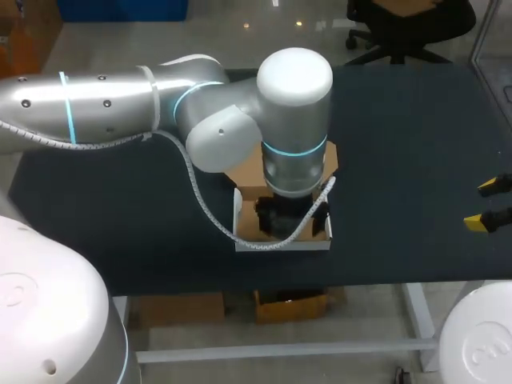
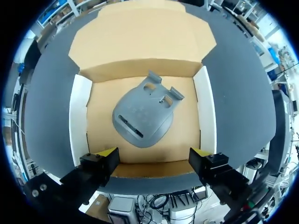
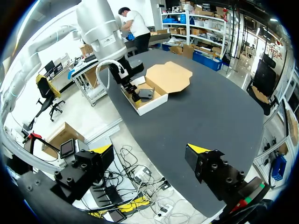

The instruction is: Assemble the packaging by folding the flat box into shape, placing the metal phone stand inside, and closing the box properly

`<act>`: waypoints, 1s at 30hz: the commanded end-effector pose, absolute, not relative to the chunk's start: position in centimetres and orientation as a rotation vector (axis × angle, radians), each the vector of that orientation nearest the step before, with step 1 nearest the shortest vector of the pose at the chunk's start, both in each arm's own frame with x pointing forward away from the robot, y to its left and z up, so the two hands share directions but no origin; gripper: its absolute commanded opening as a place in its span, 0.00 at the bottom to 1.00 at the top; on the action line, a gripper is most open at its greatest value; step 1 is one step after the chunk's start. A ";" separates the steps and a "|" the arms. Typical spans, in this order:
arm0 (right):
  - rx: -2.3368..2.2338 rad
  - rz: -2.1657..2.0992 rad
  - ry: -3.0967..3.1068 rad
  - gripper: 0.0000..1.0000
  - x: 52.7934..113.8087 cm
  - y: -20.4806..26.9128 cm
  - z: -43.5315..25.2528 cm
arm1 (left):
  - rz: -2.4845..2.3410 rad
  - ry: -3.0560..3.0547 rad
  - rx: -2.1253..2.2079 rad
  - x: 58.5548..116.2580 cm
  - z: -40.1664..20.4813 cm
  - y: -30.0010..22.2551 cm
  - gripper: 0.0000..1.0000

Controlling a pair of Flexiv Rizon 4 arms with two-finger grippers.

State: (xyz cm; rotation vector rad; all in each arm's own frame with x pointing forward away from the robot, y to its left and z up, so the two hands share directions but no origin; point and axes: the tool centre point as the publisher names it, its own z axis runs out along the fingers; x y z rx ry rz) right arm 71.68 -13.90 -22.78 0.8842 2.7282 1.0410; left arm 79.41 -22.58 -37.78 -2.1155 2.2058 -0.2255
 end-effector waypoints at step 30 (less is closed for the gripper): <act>0.881 1.046 2.727 1.00 71.6 -14.0 -22.7 | -0.673 2.608 -1.653 87.0 -30.0 -10.3 1.00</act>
